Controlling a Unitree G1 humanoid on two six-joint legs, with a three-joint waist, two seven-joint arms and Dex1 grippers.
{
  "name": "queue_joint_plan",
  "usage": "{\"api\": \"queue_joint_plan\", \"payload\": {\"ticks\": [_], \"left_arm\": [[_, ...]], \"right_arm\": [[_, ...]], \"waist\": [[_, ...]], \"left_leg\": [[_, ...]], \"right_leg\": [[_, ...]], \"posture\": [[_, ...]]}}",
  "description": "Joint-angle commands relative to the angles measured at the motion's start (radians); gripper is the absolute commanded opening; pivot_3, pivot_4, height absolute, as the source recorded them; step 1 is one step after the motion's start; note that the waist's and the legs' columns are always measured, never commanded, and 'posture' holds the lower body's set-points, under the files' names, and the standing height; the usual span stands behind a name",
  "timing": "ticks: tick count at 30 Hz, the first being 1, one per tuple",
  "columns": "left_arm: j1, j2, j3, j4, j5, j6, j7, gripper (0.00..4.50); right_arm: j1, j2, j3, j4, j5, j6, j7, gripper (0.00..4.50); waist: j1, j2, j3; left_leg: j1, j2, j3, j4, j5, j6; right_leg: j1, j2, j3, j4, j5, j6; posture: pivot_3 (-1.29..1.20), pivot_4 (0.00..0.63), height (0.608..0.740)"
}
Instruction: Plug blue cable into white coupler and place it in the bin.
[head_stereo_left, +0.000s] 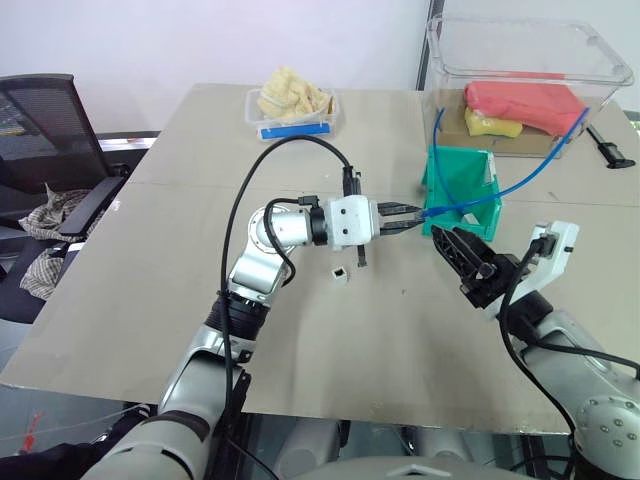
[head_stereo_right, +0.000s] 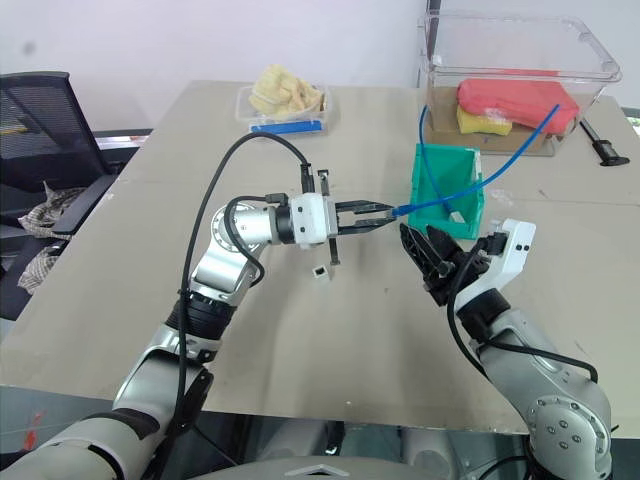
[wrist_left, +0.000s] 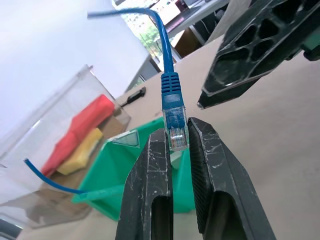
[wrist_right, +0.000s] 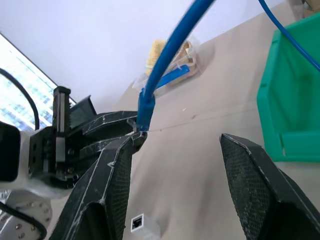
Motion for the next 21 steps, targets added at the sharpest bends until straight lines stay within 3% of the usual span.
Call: {"api": "queue_joint_plan", "payload": {"ticks": [1, 11, 14, 17, 21], "left_arm": [[-0.004, 0.007, 0.006, -0.013, -0.005, -0.033, 0.009, 0.00], [0.013, 0.008, -0.003, -0.025, -0.010, -0.035, 0.009, 0.00], [0.013, 0.007, -0.003, -0.027, -0.010, -0.033, 0.011, 0.00], [0.021, 0.008, -0.004, -0.038, -0.014, -0.026, 0.009, 0.00], [0.027, 0.011, -0.007, -0.050, -0.014, -0.013, 0.008, 0.00]], "right_arm": [[-0.044, 0.015, 0.025, 0.002, 0.020, -0.035, 0.000, 2.65], [-0.103, 0.034, 0.066, 0.041, 0.032, -0.061, -0.002, 2.65], [-0.116, 0.034, 0.071, 0.058, 0.032, -0.066, -0.003, 1.88], [-0.114, 0.034, 0.073, 0.061, 0.037, -0.069, -0.002, 0.22], [-0.109, 0.027, 0.080, 0.060, 0.046, -0.062, 0.003, 0.03]], "waist": [[-0.001, 0.000, 0.000], [-0.021, 0.000, 0.000], [-0.024, 0.000, 0.000], [-0.024, 0.000, 0.000], [-0.024, 0.000, 0.000]], "left_leg": [[0.000, 0.000, 0.000, 0.000, 0.000, 0.000], [0.000, 0.000, 0.000, 0.000, 0.000, 0.000], [0.000, 0.000, 0.000, 0.000, 0.000, 0.000], [0.000, 0.000, 0.000, 0.000, 0.000, 0.000], [0.000, 0.000, 0.000, 0.000, 0.000, 0.000]], "right_leg": [[0.000, 0.000, 0.000, 0.000, 0.000, 0.000], [0.000, 0.000, 0.000, 0.000, 0.000, 0.000], [0.000, 0.000, 0.000, 0.001, 0.000, 0.000], [-0.001, 0.000, 0.000, 0.001, 0.000, 0.000], [-0.001, 0.000, 0.000, 0.001, 0.000, 0.000]], "posture": [[0.00, 0.150, 0.740], [0.00, 0.150, 0.740], [0.00, 0.150, 0.740], [0.00, 0.150, 0.740], [0.00, 0.150, 0.740]]}}
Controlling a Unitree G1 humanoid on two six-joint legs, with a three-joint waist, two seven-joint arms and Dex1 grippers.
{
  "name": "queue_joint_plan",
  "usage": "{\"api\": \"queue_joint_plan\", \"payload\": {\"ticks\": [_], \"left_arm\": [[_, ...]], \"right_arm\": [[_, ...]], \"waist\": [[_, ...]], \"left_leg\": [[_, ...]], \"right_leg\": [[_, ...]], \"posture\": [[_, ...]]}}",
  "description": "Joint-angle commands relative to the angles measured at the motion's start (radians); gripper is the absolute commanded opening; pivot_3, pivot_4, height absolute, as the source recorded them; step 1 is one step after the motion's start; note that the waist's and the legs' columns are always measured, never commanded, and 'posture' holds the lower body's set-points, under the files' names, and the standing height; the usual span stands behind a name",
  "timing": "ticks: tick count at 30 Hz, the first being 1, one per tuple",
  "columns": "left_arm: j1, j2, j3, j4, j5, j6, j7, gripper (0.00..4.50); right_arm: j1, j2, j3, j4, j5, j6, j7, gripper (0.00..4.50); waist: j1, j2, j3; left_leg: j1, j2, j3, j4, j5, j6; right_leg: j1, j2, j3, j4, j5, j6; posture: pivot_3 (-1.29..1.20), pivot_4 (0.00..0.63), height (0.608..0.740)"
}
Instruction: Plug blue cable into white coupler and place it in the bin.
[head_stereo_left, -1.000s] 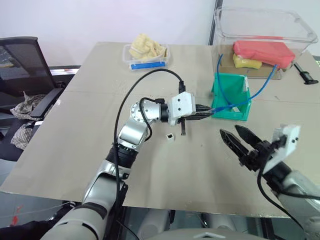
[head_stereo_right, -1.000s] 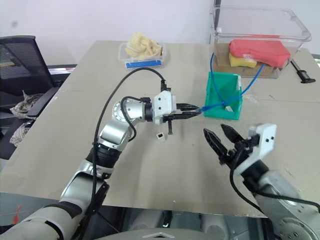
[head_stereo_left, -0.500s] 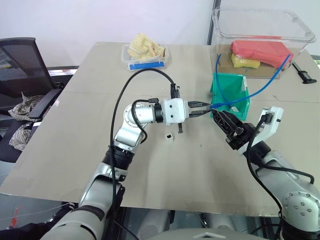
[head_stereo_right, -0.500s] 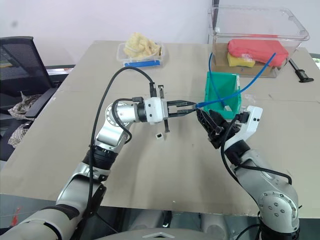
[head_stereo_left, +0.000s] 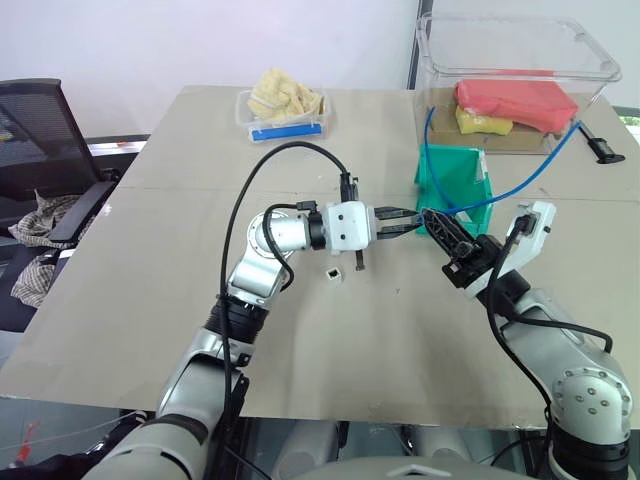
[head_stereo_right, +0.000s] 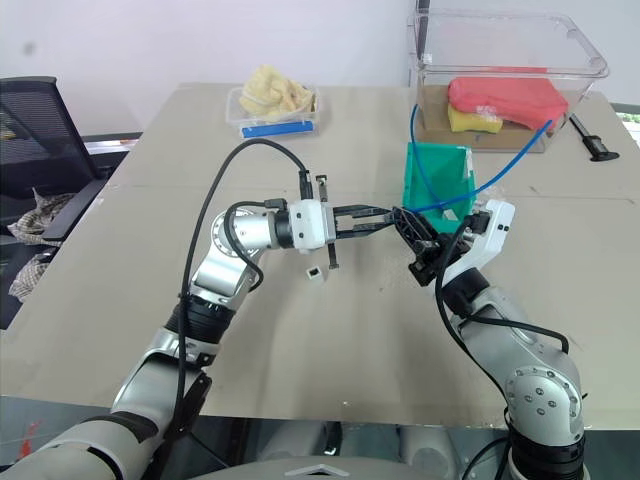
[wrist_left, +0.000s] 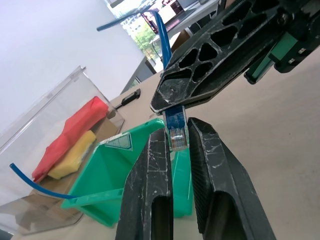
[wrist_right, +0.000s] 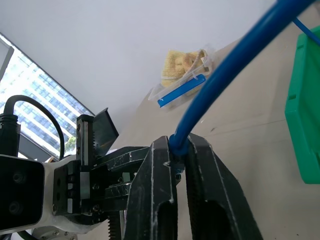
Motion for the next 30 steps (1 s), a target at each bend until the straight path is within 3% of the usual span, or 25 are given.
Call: {"api": "queue_joint_plan", "payload": {"ticks": [1, 4, 8, 12, 19, 30], "left_arm": [[0.002, 0.005, -0.004, -0.054, -0.010, -0.003, 0.005, 0.00], [0.015, -0.001, 0.018, -0.089, -0.089, 0.115, 0.002, 0.00], [0.026, 0.034, 0.064, -0.138, -0.208, 0.410, 0.006, 1.72], [0.055, 0.141, 0.133, -0.188, -0.325, 0.676, -0.019, 3.45], [0.249, 0.342, 0.211, -0.205, -0.343, 0.717, -0.133, 3.45], [0.383, 0.261, 0.159, -0.150, -0.202, 0.506, -0.056, 3.45]], "right_arm": [[-0.004, -0.004, 0.012, -0.024, 0.029, -0.010, 0.010, 0.03], [-0.004, 0.000, 0.013, -0.024, 0.039, -0.015, 0.009, 0.03], [-0.002, 0.009, -0.008, -0.021, 0.079, -0.040, 0.010, 0.00], [0.010, -0.021, -0.036, -0.009, 0.107, -0.049, 0.022, 0.00], [0.075, -0.060, -0.054, 0.026, 0.099, -0.062, 0.077, 0.00], [0.093, -0.047, -0.019, 0.008, 0.067, -0.076, 0.079, 0.00]], "waist": [[0.000, 0.000, 0.000], [0.000, 0.000, 0.000], [-0.002, 0.000, 0.000], [-0.012, 0.001, 0.000], [-0.026, 0.002, -0.001], [0.003, 0.002, -0.001]], "left_leg": [[0.000, 0.000, 0.000, 0.000, 0.000, 0.000], [0.000, 0.000, 0.000, 0.000, 0.000, 0.000], [0.000, 0.000, 0.000, 0.000, 0.000, 0.000], [0.001, 0.001, 0.000, 0.000, 0.000, 0.000], [0.001, 0.001, 0.002, -0.002, 0.000, 0.000], [0.000, 0.001, 0.002, -0.002, 0.000, 0.000]], "right_leg": [[0.000, 0.000, 0.000, 0.000, 0.000, 0.000], [0.000, 0.000, 0.000, 0.000, 0.000, 0.000], [0.000, 0.000, 0.000, 0.000, 0.000, 0.000], [-0.001, 0.002, 0.001, 0.001, 0.000, 0.000], [-0.003, 0.003, 0.004, 0.001, 0.000, 0.000], [-0.003, 0.001, 0.003, 0.001, 0.001, -0.001]], "posture": [[0.00, 0.150, 0.740], [0.00, 0.150, 0.740], [0.00, 0.150, 0.740], [0.00, 0.150, 0.740], [0.00, 0.150, 0.740], [0.00, 0.150, 0.740]]}}
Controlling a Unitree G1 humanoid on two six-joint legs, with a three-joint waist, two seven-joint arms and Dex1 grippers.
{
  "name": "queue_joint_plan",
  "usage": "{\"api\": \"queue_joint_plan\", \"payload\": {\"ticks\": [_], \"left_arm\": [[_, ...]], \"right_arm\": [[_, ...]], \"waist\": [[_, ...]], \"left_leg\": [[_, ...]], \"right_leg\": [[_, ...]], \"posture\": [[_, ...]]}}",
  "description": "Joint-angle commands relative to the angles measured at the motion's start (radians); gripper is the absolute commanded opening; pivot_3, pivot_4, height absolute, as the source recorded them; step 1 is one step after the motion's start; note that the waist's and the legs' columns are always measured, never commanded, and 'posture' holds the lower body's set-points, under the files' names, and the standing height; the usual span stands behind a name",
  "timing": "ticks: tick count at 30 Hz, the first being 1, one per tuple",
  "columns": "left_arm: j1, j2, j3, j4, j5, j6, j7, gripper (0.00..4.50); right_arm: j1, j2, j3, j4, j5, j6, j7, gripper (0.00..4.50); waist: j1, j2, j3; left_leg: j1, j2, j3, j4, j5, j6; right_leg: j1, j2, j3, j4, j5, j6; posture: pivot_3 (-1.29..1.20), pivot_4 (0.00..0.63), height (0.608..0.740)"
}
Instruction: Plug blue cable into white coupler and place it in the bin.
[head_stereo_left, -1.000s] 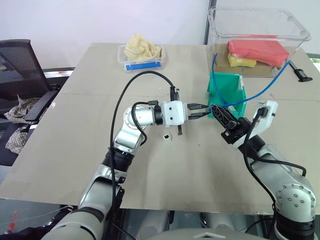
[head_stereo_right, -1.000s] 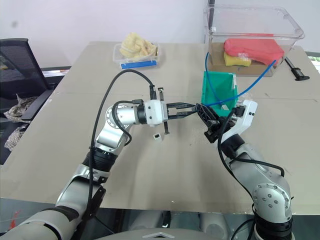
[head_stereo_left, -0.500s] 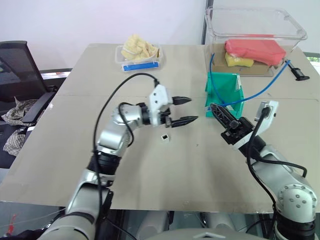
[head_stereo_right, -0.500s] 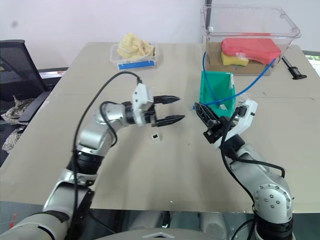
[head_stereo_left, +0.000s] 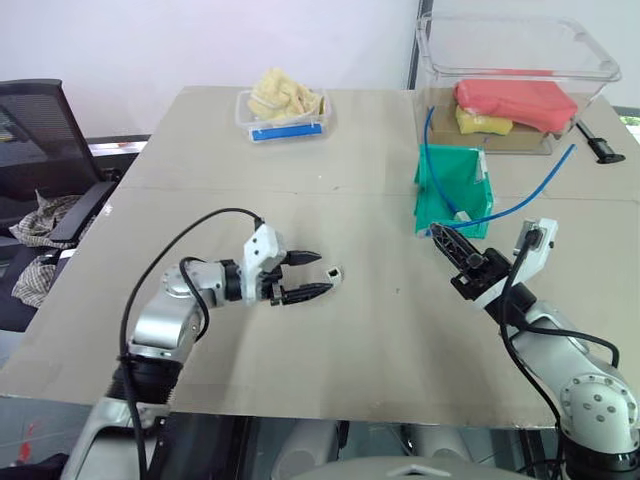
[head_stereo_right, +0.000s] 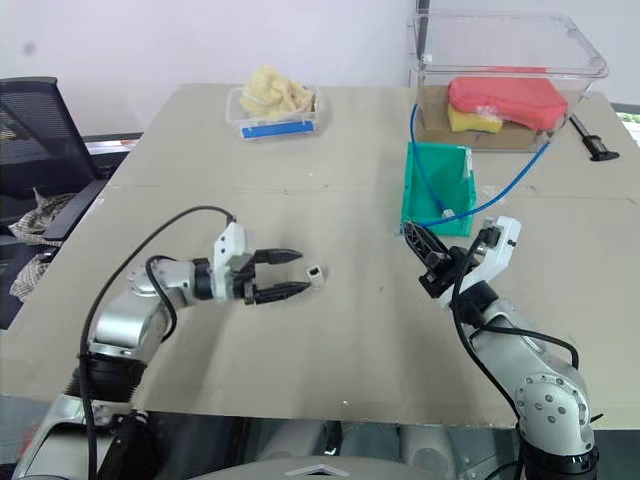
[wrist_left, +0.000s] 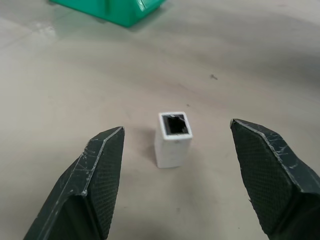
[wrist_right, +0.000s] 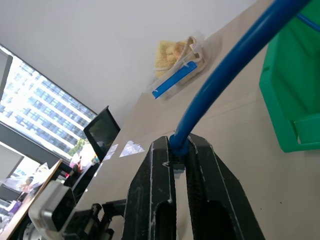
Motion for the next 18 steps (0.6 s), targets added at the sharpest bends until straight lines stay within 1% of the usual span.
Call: {"api": "queue_joint_plan", "payload": {"ticks": [1, 2, 4, 6, 9, 10, 13, 16, 18], "left_arm": [[0.008, -0.024, -0.003, 0.019, 0.041, -0.073, 0.034, 3.45], [0.010, -0.033, -0.006, 0.028, 0.045, -0.078, 0.038, 3.45], [0.005, -0.057, -0.012, 0.063, 0.059, -0.100, 0.050, 2.92], [0.002, -0.068, -0.025, 0.094, 0.076, -0.134, 0.039, 2.10], [-0.010, -0.086, -0.036, 0.135, 0.089, -0.167, 0.033, 0.66], [-0.017, -0.092, -0.039, 0.145, 0.089, -0.174, 0.031, 0.30], [-0.039, -0.104, -0.051, 0.164, 0.087, -0.191, 0.007, 0.31], [-0.086, -0.123, -0.072, 0.179, 0.076, -0.187, -0.040, 0.31], [-0.134, -0.138, -0.104, 0.211, 0.094, -0.222, -0.080, 0.31]], "right_arm": [[0.007, -0.004, -0.001, -0.055, -0.002, -0.018, 0.008, 0.00], [0.009, -0.005, -0.001, -0.058, -0.004, -0.019, 0.006, 0.00], [0.013, -0.011, -0.001, -0.066, -0.008, -0.017, 0.004, 0.00], [0.017, -0.017, -0.001, -0.075, -0.009, -0.017, 0.003, 0.00], [0.018, -0.033, -0.001, -0.084, -0.015, -0.013, 0.001, 0.00], [0.018, -0.038, -0.001, -0.087, -0.016, -0.012, 0.002, 0.00], [0.011, -0.070, 0.006, -0.102, -0.042, -0.004, 0.019, 0.00], [-0.037, -0.180, 0.047, -0.120, -0.149, 0.035, 0.107, 0.00], [-0.087, -0.267, 0.085, -0.105, -0.212, 0.068, 0.181, 0.00]], "waist": [[-0.001, 0.000, 0.000], [-0.001, 0.000, 0.000], [-0.002, 0.000, 0.000], [-0.002, 0.000, 0.000], [-0.002, 0.000, 0.000], [-0.001, 0.000, 0.000], [-0.001, 0.000, 0.000], [-0.001, 0.000, 0.000], [-0.001, 0.000, 0.000]], "left_leg": [[0.000, 0.000, 0.000, 0.000, 0.000, 0.000], [0.000, 0.000, 0.000, 0.000, 0.000, 0.000], [0.000, 0.000, 0.000, 0.000, 0.000, 0.000], [0.000, 0.000, 0.000, 0.000, 0.000, 0.000], [0.000, 0.000, 0.000, 0.000, 0.000, 0.000], [0.000, 0.000, 0.000, 0.000, 0.000, 0.000], [0.000, 0.000, 0.000, 0.000, 0.000, 0.000], [0.000, -0.001, 0.001, 0.000, 0.000, 0.000], [0.000, -0.001, 0.000, 0.001, 0.000, 0.000]], "right_leg": [[0.000, 0.000, 0.000, 0.000, 0.000, 0.000], [0.000, 0.000, 0.000, 0.000, 0.000, 0.000], [0.000, 0.000, 0.000, 0.000, 0.000, 0.000], [0.000, 0.000, 0.000, 0.000, 0.000, 0.000], [0.000, 0.000, 0.000, 0.000, 0.000, 0.000], [0.000, 0.000, 0.000, 0.000, 0.000, 0.000], [0.000, 0.000, 0.000, 0.000, 0.000, 0.000], [0.000, 0.000, 0.000, 0.000, 0.000, 0.000], [0.000, 0.000, -0.001, 0.000, 0.000, 0.000]], "posture": [[0.00, 0.150, 0.740], [0.00, 0.150, 0.740], [0.00, 0.150, 0.740], [0.00, 0.150, 0.740], [0.00, 0.150, 0.740], [0.00, 0.150, 0.740], [0.00, 0.150, 0.740], [0.00, 0.150, 0.740], [0.00, 0.150, 0.740]]}}
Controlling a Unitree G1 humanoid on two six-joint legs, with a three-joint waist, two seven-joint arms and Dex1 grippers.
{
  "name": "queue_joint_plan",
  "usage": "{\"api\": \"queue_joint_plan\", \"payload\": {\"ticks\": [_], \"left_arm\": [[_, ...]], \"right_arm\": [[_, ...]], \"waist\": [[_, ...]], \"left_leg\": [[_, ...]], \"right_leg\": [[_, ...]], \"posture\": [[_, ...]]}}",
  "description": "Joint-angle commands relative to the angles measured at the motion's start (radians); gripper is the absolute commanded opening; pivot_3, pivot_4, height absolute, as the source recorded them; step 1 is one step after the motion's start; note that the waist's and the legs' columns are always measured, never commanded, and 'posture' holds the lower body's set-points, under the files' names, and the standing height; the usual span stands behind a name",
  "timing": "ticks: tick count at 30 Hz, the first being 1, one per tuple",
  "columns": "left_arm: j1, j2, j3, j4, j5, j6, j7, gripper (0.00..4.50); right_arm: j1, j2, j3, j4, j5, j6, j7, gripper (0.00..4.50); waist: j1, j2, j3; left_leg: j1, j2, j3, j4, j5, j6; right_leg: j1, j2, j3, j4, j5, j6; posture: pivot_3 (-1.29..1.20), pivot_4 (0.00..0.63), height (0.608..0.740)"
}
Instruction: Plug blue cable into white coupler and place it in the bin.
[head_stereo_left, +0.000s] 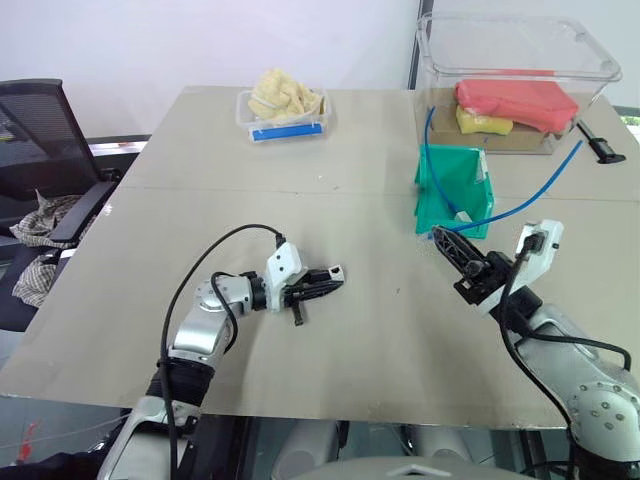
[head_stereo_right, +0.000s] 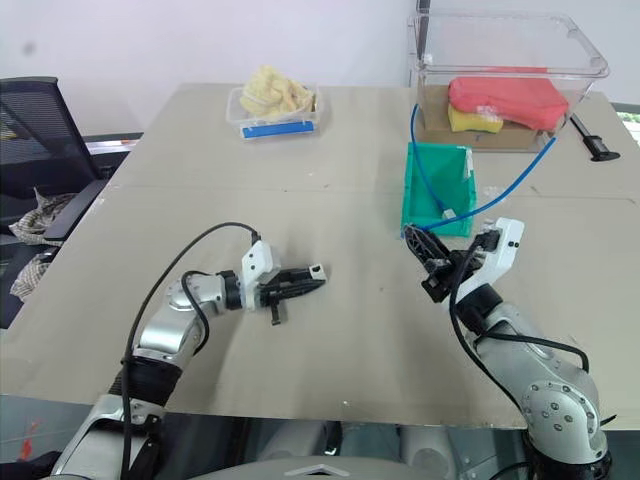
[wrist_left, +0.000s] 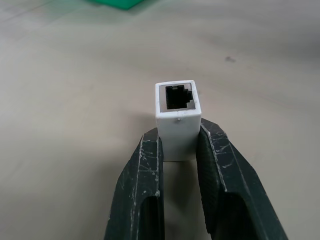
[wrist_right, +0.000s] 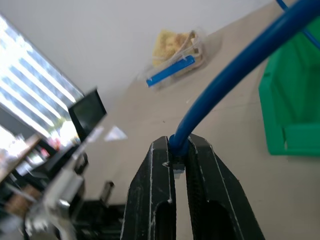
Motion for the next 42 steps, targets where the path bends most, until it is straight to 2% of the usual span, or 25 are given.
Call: {"api": "queue_joint_plan", "payload": {"ticks": [1, 7, 16, 27, 42], "left_arm": [[-0.084, -0.031, -0.038, 0.036, 0.017, -0.058, -0.056, 0.31], [-0.278, -0.164, -0.147, 0.252, 0.128, -0.167, -0.085, 0.31], [-0.362, -0.244, -0.172, 0.408, 0.185, -0.251, -0.083, 0.31], [-0.345, -0.248, -0.177, 0.397, 0.218, -0.267, -0.069, 0.31], [-0.335, -0.247, -0.175, 0.383, 0.221, -0.286, -0.074, 0.31]], "right_arm": [[-0.076, -0.113, 0.062, -0.022, -0.112, 0.039, 0.144, 0.00], [-0.234, -0.255, 0.169, 0.169, -0.338, -0.012, 0.454, 0.00], [-0.346, -0.306, 0.265, 0.371, -0.565, -0.075, 0.728, 0.00], [-0.348, -0.271, 0.256, 0.406, -0.621, -0.038, 0.835, 0.00], [-0.384, -0.278, 0.347, 0.528, -0.798, -0.110, 0.965, 0.00]], "waist": [[0.000, 0.000, 0.000], [0.001, -0.002, 0.000], [-0.003, -0.003, 0.000], [0.000, -0.003, 0.000], [0.000, -0.004, -0.001]], "left_leg": [[0.000, 0.000, 0.000, 0.000, 0.000, 0.000], [0.000, 0.000, 0.000, 0.001, 0.000, 0.000], [-0.003, 0.000, 0.000, 0.001, 0.000, 0.000], [-0.003, 0.000, -0.001, 0.002, 0.000, 0.000], [-0.002, 0.000, -0.001, 0.003, 0.000, 0.000]], "right_leg": [[0.000, 0.000, 0.000, 0.000, 0.000, 0.000], [0.003, 0.000, -0.002, -0.002, 0.000, 0.000], [0.000, -0.001, -0.002, -0.003, 0.000, 0.001], [0.000, -0.002, -0.003, -0.002, 0.000, 0.001], [0.000, -0.001, -0.003, -0.001, 0.000, 0.001]], "posture": [[0.00, 0.150, 0.740], [0.00, 0.150, 0.740], [0.00, 0.150, 0.740], [0.00, 0.150, 0.740], [0.00, 0.150, 0.740]]}}
